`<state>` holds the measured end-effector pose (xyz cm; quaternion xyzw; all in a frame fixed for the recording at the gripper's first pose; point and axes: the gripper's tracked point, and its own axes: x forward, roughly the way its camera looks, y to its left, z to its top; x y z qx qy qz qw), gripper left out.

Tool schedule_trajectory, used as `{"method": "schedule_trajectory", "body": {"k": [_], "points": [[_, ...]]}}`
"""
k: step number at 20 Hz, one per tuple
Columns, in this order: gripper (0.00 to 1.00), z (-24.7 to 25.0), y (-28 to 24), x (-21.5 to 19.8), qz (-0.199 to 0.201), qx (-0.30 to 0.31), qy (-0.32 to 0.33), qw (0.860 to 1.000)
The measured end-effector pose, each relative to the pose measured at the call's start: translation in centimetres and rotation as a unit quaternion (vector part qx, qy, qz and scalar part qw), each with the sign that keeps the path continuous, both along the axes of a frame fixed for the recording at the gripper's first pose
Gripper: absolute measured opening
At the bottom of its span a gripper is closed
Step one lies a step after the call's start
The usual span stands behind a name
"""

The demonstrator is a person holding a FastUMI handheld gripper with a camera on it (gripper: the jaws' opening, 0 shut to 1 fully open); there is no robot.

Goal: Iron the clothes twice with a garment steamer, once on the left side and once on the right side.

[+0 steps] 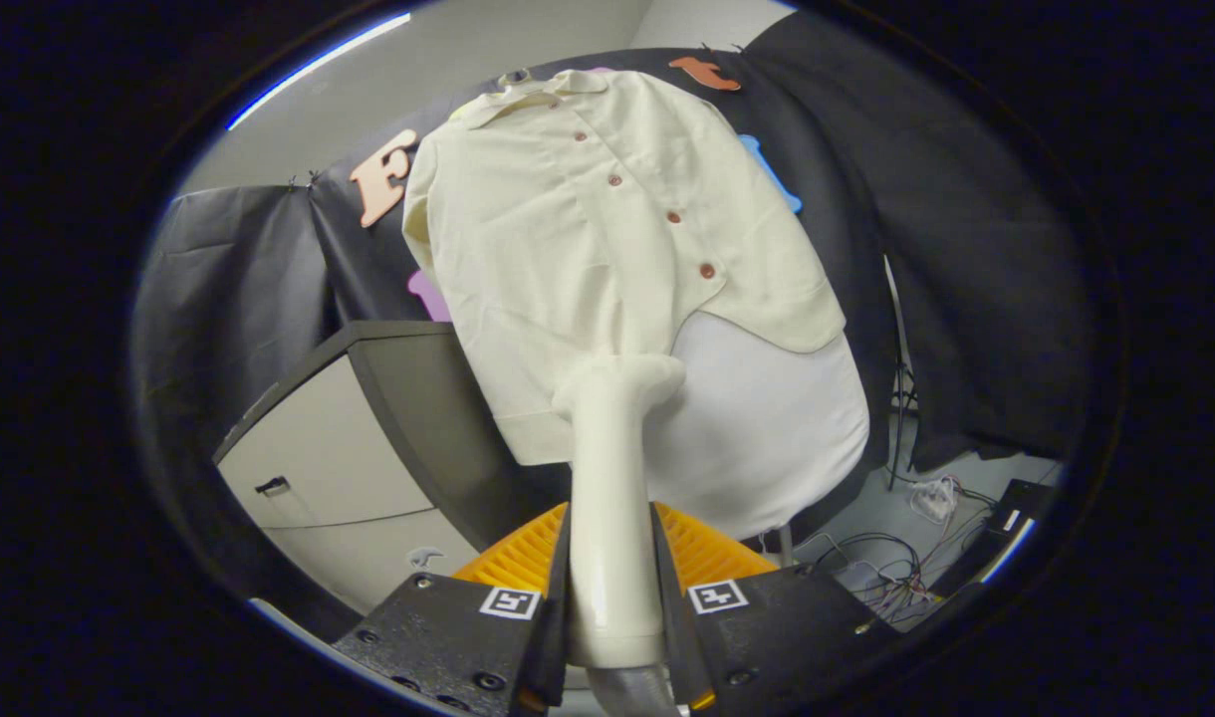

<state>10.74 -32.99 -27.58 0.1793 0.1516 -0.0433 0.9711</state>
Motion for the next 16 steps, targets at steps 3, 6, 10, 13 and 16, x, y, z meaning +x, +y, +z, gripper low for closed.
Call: {"method": "schedule_trajectory", "body": {"k": [3, 6, 10, 13, 16], "points": [[0.40, 2.1, -0.2, -0.4, 0.000, 0.007, -0.016, 1.000], [0.38, 4.0, -0.6, 0.1, -0.007, 0.018, -0.035, 0.999], [0.37, 8.7, -0.8, 0.7, -0.016, 0.055, -0.077, 0.995], [0.37, 12.9, -2.2, 1.6, -0.022, 0.014, -0.104, 0.994], [0.37, 17.7, -3.9, 2.9, -0.036, -0.024, -0.134, 0.990]]}}
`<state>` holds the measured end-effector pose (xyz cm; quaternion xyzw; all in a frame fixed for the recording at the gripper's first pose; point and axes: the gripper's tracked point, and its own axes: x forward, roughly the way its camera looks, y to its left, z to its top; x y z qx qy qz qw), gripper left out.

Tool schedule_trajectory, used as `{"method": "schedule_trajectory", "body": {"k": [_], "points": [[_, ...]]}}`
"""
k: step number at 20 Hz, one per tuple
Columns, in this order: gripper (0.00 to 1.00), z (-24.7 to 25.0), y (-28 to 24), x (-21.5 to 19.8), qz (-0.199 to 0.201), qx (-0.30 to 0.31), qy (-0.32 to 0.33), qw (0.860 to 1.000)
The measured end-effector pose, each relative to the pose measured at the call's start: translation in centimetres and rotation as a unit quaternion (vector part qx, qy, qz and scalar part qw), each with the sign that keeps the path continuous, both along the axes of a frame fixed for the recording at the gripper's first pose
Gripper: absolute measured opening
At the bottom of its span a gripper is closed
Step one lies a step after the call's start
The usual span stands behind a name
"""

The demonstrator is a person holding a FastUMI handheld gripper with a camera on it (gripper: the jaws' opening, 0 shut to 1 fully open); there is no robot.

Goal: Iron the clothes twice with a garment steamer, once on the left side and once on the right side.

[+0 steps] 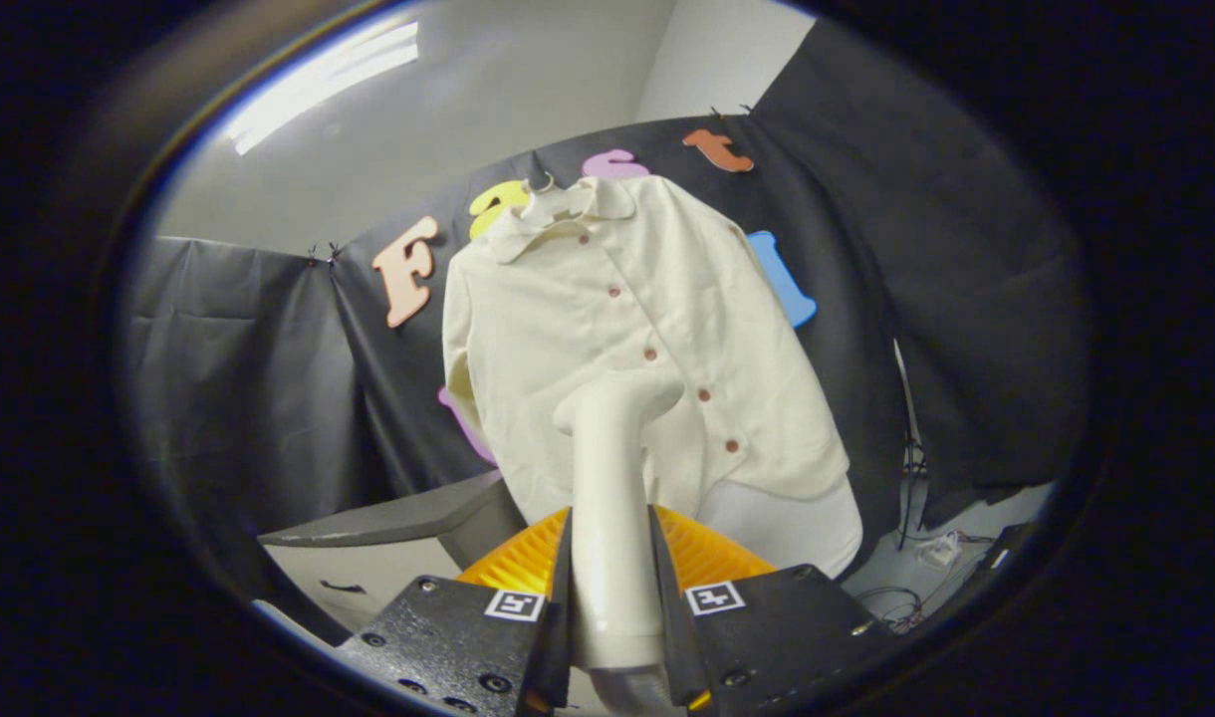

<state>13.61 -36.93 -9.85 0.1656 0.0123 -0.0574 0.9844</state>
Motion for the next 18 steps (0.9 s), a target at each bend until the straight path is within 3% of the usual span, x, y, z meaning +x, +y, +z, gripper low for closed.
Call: {"method": "schedule_trajectory", "body": {"k": [8, 18], "points": [[0.37, 10.6, -5.0, 4.9, -0.047, -0.091, -0.054, 0.993], [0.37, 14.5, -9.7, 12.5, -0.073, -0.083, -0.070, 0.991]]}}
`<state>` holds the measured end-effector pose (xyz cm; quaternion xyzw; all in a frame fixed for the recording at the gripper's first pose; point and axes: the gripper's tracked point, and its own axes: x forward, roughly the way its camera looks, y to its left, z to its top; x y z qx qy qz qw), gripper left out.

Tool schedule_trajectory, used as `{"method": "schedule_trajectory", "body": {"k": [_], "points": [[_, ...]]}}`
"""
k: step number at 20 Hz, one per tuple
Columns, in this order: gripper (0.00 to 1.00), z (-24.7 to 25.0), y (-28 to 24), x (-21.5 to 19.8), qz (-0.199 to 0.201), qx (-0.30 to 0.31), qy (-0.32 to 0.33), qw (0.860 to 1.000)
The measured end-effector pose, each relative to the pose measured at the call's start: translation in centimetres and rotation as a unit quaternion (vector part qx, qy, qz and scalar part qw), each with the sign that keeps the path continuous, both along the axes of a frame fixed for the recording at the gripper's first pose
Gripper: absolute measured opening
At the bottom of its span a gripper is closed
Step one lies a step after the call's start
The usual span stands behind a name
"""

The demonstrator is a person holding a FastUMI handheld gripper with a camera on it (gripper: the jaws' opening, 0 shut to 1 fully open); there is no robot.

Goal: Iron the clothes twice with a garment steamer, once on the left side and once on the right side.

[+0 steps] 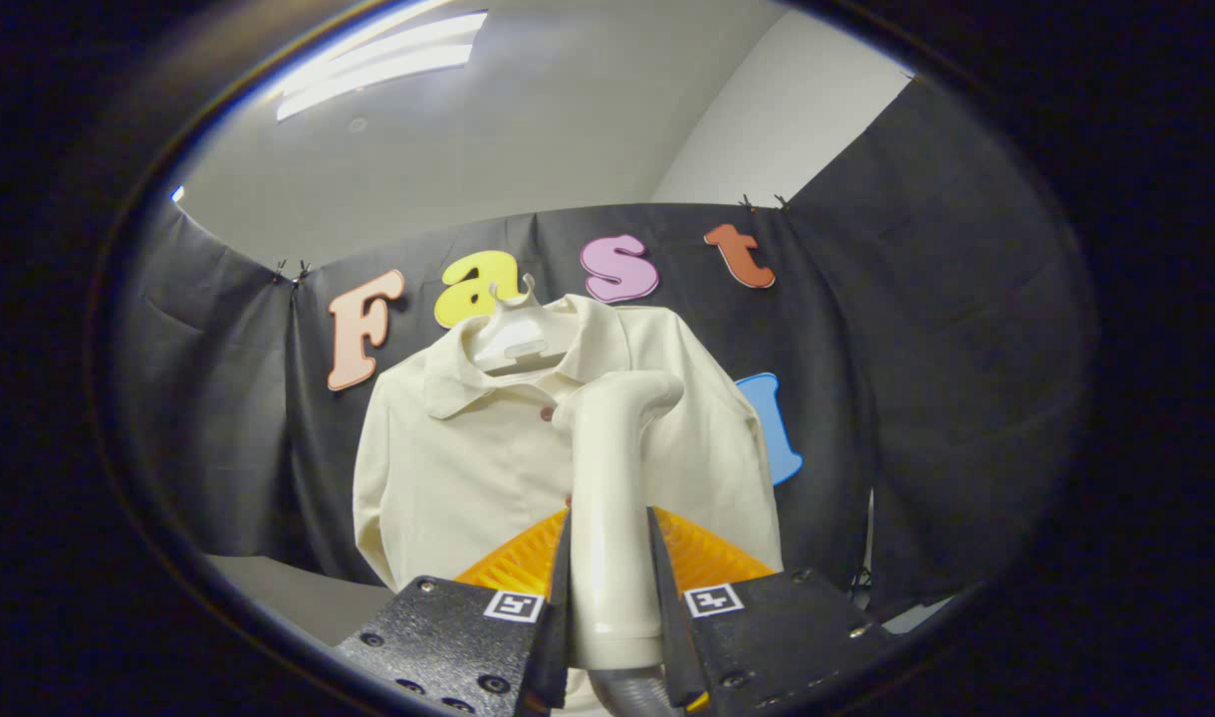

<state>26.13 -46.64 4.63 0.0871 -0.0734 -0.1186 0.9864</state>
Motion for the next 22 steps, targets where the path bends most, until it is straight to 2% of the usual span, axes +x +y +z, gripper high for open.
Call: {"method": "schedule_trajectory", "body": {"k": [7, 17, 22], "points": [[0.37, -0.9, -1.3, 2.1, -0.007, -0.034, 0.020, 0.999], [0.37, -8.0, -2.2, 0.0, -0.003, 0.031, 0.045, 0.998], [0.37, -11.7, -2.0, -1.2, -0.003, 0.044, 0.068, 0.997]]}}
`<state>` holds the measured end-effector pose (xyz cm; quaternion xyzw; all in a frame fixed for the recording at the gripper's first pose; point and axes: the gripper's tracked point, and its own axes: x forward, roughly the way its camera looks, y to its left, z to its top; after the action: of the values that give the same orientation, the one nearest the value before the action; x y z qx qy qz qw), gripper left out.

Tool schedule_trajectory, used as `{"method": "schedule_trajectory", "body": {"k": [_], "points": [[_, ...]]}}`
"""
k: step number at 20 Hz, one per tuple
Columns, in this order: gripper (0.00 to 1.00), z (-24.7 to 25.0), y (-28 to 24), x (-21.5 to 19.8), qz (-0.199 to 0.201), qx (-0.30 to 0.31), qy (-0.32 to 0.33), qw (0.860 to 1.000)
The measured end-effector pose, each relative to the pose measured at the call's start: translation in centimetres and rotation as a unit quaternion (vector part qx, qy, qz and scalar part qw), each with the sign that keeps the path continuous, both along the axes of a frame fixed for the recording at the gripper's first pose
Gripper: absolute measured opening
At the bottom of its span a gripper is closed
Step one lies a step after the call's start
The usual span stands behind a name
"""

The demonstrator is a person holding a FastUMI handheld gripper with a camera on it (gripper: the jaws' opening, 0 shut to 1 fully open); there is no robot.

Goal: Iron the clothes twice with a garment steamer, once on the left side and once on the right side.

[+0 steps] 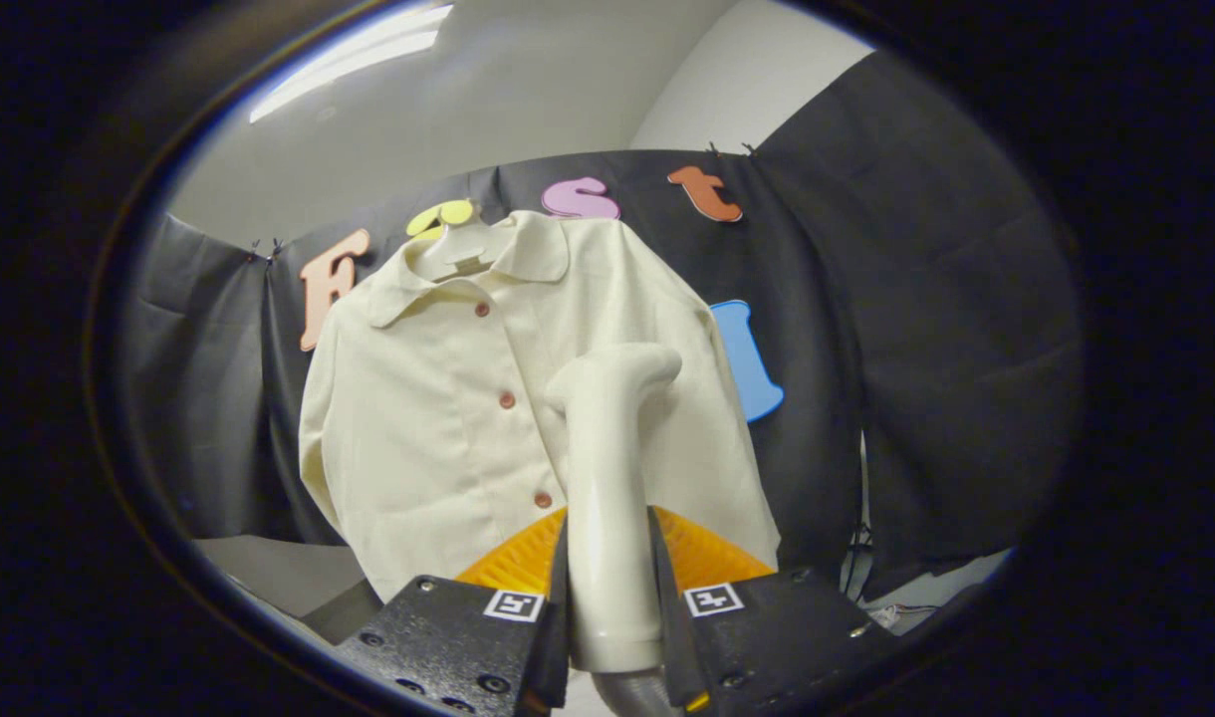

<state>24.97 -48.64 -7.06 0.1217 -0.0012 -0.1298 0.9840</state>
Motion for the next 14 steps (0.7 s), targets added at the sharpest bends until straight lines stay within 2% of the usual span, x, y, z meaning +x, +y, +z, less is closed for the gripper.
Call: {"method": "schedule_trajectory", "body": {"k": [14], "points": [[0.37, -11.1, -0.6, -4.0, -0.013, 0.044, 0.064, 0.997]]}}
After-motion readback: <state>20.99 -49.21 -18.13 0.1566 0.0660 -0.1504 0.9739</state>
